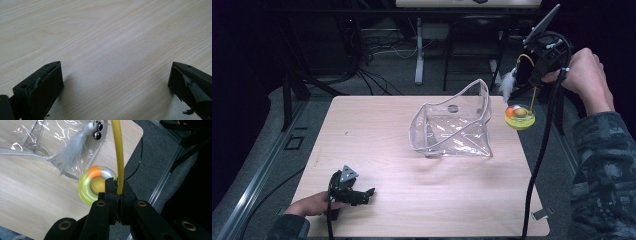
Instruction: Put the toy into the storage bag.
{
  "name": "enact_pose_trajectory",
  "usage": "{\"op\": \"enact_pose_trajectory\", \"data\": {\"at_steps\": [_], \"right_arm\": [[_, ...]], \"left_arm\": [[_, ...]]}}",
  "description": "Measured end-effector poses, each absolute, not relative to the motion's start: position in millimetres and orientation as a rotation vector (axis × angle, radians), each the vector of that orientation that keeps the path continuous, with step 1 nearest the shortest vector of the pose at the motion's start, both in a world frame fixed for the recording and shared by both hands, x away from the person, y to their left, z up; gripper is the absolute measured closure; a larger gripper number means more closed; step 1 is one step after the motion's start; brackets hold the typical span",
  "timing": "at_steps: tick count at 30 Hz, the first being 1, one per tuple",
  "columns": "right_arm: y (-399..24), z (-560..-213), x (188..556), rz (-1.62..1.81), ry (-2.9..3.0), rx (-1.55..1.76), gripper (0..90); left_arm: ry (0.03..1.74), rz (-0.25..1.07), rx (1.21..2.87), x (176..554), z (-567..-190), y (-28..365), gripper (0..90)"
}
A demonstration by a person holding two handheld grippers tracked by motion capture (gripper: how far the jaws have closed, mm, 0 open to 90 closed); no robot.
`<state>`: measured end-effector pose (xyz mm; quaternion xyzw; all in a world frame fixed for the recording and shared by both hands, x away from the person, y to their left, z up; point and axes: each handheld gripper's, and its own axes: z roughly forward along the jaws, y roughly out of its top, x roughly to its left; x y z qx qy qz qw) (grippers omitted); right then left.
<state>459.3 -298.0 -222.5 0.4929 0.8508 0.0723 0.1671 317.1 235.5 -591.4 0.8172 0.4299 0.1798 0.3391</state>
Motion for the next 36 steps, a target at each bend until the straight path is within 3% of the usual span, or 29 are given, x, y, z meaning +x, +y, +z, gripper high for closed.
{"op": "enact_pose_trajectory", "data": {"at_steps": [24, 36], "right_arm": [[-262, -166, 460, 0.231, 2.368, 1.293, 88.2], [-234, -154, 463, 0.239, 2.377, 1.222, 88.2]], "left_arm": [[1.117, 0.468, 2.130, 317, -591, 236, 0.0], [1.120, 0.467, 2.127, 317, -591, 236, 0.0]]}}
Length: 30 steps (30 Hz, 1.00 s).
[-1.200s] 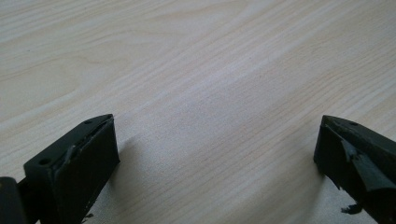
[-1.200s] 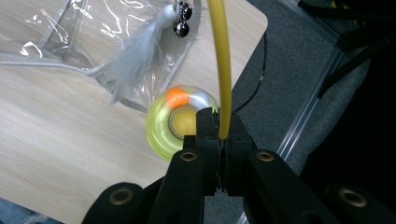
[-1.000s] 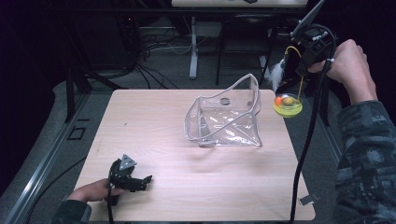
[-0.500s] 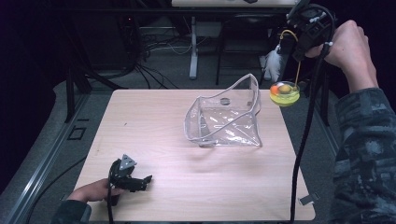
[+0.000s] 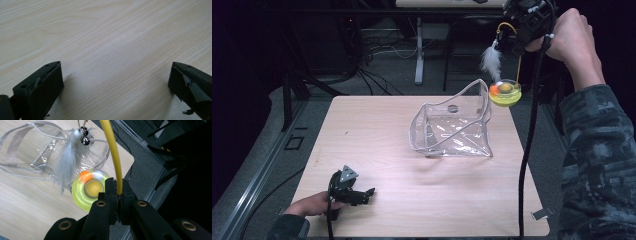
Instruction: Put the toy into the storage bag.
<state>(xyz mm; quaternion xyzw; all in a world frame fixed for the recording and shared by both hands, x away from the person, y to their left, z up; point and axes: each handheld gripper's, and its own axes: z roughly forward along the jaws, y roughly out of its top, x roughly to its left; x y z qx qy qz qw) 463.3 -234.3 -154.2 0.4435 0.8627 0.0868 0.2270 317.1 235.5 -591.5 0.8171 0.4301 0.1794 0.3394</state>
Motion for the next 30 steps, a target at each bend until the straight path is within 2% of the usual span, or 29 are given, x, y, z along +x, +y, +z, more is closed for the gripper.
{"op": "enact_pose_trajectory", "data": {"at_steps": [19, 30], "right_arm": [[-197, -162, 470, 0.283, 2.426, 1.144, 88.1], [-177, -180, 475, 0.291, 2.477, 1.108, 88.1]], "left_arm": [[1.119, 0.468, 2.129, 317, -591, 236, 0.0], [1.120, 0.467, 2.127, 317, -591, 236, 0.0]]}}
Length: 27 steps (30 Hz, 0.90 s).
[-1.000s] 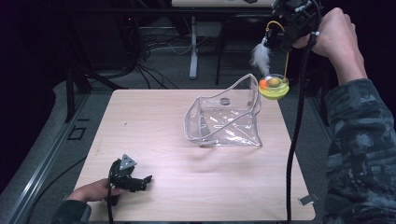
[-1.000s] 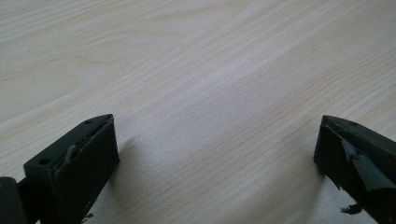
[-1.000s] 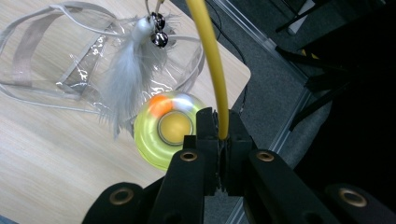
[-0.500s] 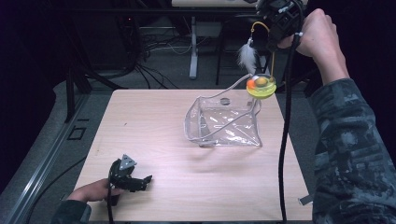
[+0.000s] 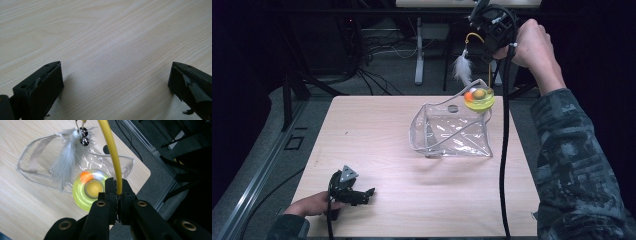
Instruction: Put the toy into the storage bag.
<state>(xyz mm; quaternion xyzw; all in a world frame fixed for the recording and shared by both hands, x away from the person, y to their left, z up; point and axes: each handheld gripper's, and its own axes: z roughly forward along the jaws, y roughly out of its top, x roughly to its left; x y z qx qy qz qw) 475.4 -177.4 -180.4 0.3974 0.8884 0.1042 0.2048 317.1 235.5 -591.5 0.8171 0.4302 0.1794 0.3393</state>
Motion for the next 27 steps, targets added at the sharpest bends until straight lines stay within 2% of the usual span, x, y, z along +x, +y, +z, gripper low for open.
{"op": "enact_pose_trajectory", "data": {"at_steps": [27], "right_arm": [[-155, -227, 492, 0.285, 2.534, 1.079, 88.0]], "left_arm": [[1.119, 0.468, 2.128, 317, -591, 236, 0.0]]}}
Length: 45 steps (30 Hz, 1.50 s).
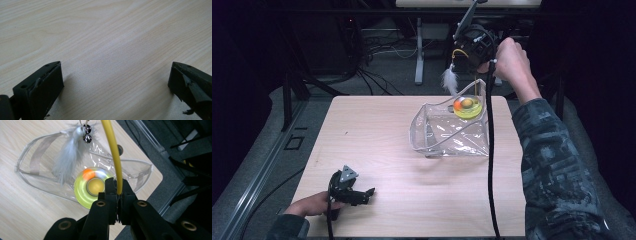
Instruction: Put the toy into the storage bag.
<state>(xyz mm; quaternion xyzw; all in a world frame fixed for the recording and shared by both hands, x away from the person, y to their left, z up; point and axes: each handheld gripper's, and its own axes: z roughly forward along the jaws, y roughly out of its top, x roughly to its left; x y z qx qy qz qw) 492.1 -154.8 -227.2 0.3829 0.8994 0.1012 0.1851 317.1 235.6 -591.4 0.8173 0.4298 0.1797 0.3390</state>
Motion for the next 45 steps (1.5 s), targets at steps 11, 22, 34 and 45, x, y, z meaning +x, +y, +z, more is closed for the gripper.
{"op": "enact_pose_trajectory", "data": {"at_steps": [11, 22, 34, 45], "right_arm": [[-159, -254, 499, 0.294, 2.574, 1.111, 88.0], [-165, -284, 499, 0.279, 2.604, 1.131, 87.9], [-178, -319, 497, 0.241, 2.641, 1.180, 87.7], [-184, -341, 497, 0.176, 2.655, 1.203, 87.2]], "left_arm": [[1.119, 0.468, 2.129, 317, -591, 236, 0.0], [1.119, 0.468, 2.128, 317, -591, 236, 0.0], [1.119, 0.468, 2.128, 317, -591, 236, 0.0], [1.119, 0.468, 2.128, 317, -591, 236, 0.0]]}}
